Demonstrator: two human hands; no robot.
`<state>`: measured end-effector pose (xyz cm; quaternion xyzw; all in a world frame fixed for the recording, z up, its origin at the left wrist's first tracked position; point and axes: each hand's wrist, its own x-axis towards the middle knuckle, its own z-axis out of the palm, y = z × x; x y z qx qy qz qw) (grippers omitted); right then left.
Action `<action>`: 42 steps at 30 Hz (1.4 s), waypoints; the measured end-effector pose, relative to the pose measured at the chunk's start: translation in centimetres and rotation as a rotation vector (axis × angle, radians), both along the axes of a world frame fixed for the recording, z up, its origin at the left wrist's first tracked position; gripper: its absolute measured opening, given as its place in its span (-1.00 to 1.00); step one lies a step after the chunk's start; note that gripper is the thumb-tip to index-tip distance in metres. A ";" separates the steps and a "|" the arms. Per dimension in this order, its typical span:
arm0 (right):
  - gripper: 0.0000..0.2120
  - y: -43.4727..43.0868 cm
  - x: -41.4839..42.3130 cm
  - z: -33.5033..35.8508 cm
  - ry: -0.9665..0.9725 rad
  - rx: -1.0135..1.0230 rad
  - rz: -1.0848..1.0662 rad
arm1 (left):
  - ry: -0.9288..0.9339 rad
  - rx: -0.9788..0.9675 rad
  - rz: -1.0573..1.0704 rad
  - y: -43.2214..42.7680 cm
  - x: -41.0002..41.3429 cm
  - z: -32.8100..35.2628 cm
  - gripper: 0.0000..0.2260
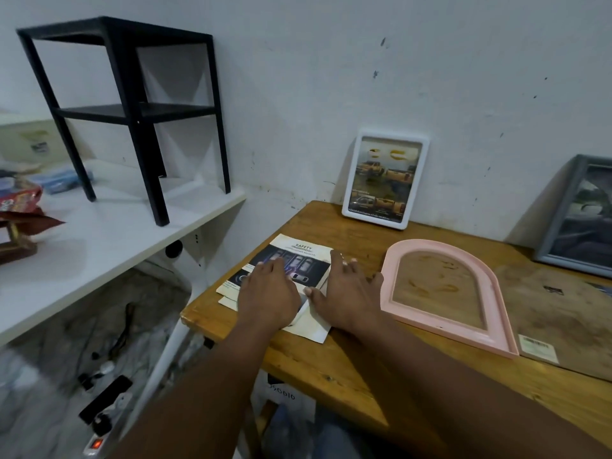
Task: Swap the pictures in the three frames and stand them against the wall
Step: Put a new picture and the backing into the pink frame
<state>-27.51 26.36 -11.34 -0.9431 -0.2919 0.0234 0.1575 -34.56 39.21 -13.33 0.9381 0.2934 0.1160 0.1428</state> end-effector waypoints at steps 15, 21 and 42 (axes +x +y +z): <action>-0.39 0.6 -1.0 0.9 0.067 0.452 -0.007 | -0.071 0.028 -0.002 0.3 0.3 -0.8 -0.48; -0.45 -0.8 0.4 4.4 0.189 0.677 -0.044 | -0.081 -0.024 -0.003 -0.3 1.2 0.1 -0.51; -0.60 -19.2 9.4 -0.5 -0.083 0.073 -0.322 | 0.013 -0.072 -0.489 -13.0 10.5 2.6 -0.57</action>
